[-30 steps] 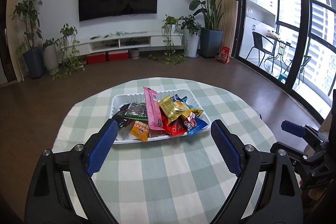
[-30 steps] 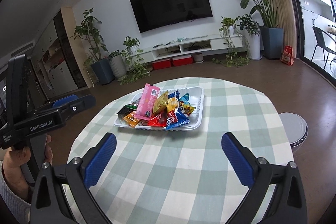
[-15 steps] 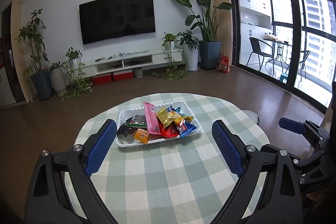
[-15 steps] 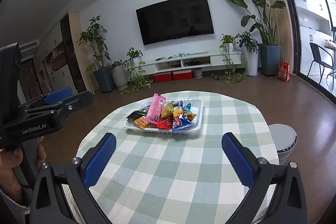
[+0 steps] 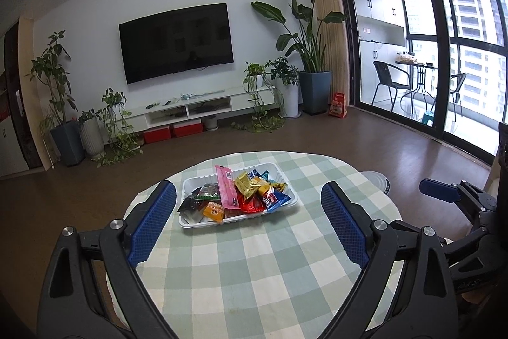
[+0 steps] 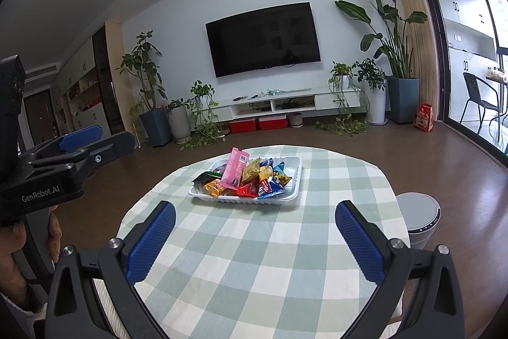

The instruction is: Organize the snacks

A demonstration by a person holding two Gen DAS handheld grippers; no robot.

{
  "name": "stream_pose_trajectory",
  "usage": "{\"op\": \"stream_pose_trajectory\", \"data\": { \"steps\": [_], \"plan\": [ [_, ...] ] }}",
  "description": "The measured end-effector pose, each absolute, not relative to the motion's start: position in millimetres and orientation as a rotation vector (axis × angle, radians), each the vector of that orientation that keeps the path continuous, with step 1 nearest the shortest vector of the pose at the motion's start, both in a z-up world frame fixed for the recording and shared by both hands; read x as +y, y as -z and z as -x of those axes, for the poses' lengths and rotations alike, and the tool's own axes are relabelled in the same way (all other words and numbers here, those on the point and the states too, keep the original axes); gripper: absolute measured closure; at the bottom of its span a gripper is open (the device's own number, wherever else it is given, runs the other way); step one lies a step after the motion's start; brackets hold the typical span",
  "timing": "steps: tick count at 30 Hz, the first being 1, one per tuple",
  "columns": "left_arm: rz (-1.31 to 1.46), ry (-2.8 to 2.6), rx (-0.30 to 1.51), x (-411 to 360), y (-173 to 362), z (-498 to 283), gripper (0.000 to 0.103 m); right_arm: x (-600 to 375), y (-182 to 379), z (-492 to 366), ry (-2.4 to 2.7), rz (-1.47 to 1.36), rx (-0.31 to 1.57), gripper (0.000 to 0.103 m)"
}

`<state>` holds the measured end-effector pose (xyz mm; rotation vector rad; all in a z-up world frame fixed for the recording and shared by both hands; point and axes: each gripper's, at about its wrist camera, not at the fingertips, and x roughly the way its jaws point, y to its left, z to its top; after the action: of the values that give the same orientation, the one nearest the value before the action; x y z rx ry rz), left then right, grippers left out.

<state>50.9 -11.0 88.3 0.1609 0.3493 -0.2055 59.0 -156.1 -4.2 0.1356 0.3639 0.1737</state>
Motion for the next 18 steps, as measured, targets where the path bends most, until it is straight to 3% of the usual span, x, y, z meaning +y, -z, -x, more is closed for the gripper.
{"op": "stream_pose_trajectory", "data": {
  "steps": [18],
  "plan": [
    [-0.172, 0.204, 0.326, -14.0, -97.8, -41.0, 0.01, -158.5, 6.6, -55.1, -0.168, -0.141, 0.357, 0.0]
  ]
}}
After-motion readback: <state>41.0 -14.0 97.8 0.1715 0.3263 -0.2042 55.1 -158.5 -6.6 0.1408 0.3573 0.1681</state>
